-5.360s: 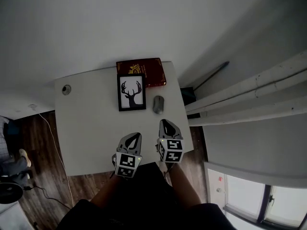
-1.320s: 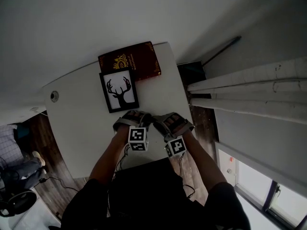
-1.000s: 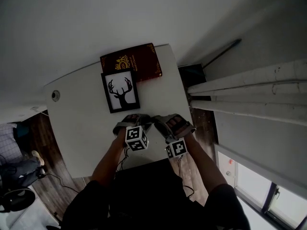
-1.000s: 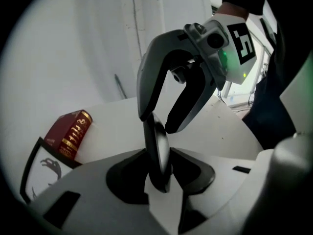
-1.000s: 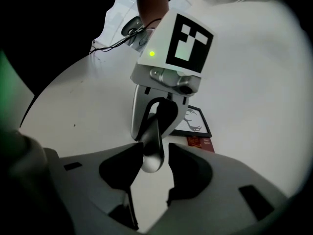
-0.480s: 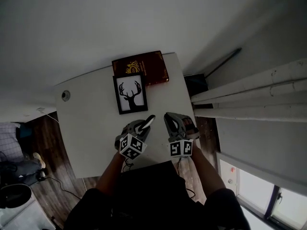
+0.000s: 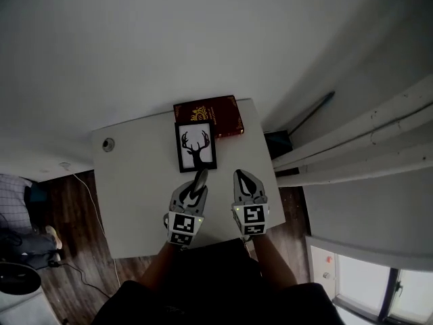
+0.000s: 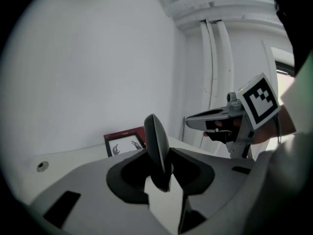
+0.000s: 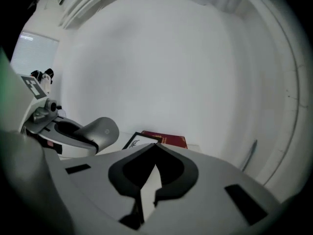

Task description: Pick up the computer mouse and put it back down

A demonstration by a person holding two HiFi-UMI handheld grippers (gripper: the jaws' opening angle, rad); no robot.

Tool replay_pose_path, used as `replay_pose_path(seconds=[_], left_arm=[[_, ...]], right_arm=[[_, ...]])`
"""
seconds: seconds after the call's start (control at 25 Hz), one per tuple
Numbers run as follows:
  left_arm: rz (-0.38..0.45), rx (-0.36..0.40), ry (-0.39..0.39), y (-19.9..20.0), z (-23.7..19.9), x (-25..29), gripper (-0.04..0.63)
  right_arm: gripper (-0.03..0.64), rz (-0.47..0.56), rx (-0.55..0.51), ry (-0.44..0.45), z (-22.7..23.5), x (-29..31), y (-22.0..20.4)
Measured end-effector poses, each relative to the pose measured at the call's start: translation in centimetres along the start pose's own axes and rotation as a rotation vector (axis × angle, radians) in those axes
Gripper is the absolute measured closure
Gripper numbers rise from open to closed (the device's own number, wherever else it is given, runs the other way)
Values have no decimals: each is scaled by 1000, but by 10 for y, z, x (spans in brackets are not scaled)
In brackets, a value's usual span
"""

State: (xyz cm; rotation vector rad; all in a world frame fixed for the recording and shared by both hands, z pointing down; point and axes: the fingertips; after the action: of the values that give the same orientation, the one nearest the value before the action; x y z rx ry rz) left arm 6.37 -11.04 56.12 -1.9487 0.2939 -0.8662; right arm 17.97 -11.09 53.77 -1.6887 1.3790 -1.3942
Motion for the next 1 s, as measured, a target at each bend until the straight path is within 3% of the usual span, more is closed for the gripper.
replay_pose_path(seconds=[0.32,0.64,1.0], left_arm=[[136,1,11,30,7,-40,468],[178,24,-17,34,23,-63,468],[224,-8,54,43,45,-80,468]], right_arm=[[596,61,-46,-37,-25,-28,34],[595,108,-55,-42,-44,-64,57],[595,208,-75,23,-43,-89,78]])
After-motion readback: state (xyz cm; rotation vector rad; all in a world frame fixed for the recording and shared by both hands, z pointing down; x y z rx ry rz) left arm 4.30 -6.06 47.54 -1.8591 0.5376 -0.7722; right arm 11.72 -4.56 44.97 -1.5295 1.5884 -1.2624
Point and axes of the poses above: the fingertips, and each gripper's own axes: x forward along the fingers, z to its right, y out of its top, and after that the axes turned 14 degrees about -x, right-handed
